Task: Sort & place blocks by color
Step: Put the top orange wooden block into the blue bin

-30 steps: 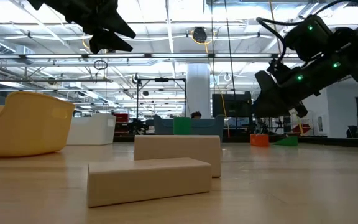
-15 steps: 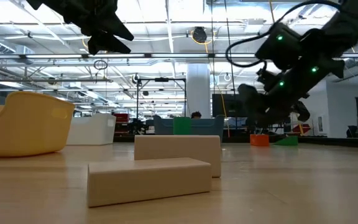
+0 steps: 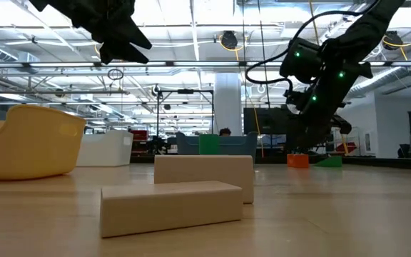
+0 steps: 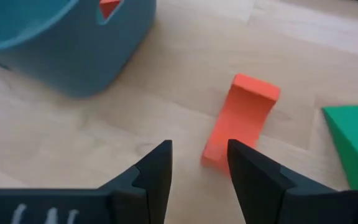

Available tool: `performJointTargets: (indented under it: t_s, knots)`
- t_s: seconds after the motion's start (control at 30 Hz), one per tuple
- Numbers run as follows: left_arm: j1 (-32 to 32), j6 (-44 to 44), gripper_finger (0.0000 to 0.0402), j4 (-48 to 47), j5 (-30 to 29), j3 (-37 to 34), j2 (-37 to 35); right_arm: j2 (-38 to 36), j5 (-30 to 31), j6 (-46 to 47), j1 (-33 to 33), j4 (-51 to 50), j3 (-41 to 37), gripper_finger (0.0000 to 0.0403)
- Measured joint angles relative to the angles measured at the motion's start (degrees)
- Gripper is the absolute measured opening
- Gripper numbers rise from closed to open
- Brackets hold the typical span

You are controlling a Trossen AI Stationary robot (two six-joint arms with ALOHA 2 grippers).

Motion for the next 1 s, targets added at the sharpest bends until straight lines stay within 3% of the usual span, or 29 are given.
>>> performJointTargets:
  t_s: [0.37,0.63,1.0]
  knots:
    - [0.00,1.90,0.0232,-1.65,0.00,0.00,0.00,-0.53,0.12,-1.33,-2.82,-2.71,0.00,0.0186]
    - [0.00,3.12,0.0232,-1.64,0.00,0.00,0.00,-4.69,0.25,-4.68,-4.86,-3.82,0.00,0.0187]
    - [-0.02,3.64,0.0232,-1.68,0.00,0.00,0.00,-4.92,0.25,-1.08,-5.14,-6.52,-0.07,0.0187]
